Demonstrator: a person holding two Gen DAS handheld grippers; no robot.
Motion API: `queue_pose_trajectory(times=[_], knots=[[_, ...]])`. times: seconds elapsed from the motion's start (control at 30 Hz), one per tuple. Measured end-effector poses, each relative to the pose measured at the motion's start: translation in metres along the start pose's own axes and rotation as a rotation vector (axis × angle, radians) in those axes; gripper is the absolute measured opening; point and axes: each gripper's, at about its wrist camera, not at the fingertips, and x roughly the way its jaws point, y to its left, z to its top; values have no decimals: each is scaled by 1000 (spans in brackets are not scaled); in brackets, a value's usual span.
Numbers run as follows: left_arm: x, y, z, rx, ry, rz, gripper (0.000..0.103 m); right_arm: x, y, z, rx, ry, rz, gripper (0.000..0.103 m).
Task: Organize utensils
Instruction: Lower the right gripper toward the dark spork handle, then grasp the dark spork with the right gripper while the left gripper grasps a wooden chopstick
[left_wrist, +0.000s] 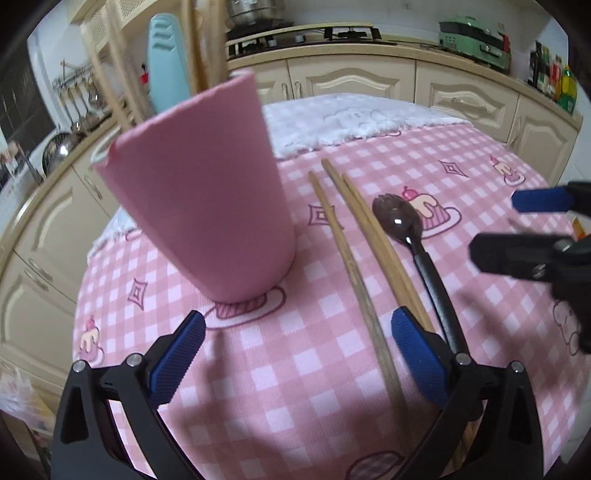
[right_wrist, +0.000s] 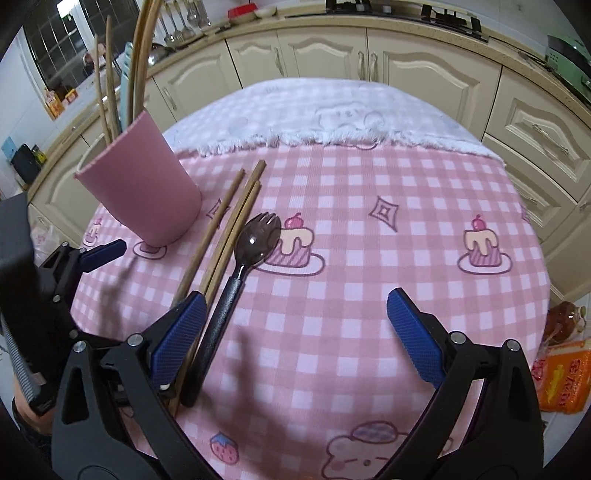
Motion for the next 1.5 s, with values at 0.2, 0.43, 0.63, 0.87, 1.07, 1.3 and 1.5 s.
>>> queue_pose_trajectory(times=[0.2,0.43,0.63,0.87,1.07,1.3,1.5], knots=[[1,10,-6,-26,-8,-13,99,20,20,3,-50,57,-47,67],[-1,16,-10,-34,-8,-32,99,26,48,3,-163,81,-78,37],[-1,16,-8,-10,-7,-26,99,17,29,-4,-181,119,-74,29],[3,6,5,33,16,-6,98,26,27,9,-119,122,-77,32],[7,3,13,35,42,-79,82,30,49,6,-291,110,-76,18],[10,4,16,12,56,-93,78,32,42,13,-239,127,-83,18],[8,5,21,2,70,-168,10,31,40,12,-266,121,-45,12]])
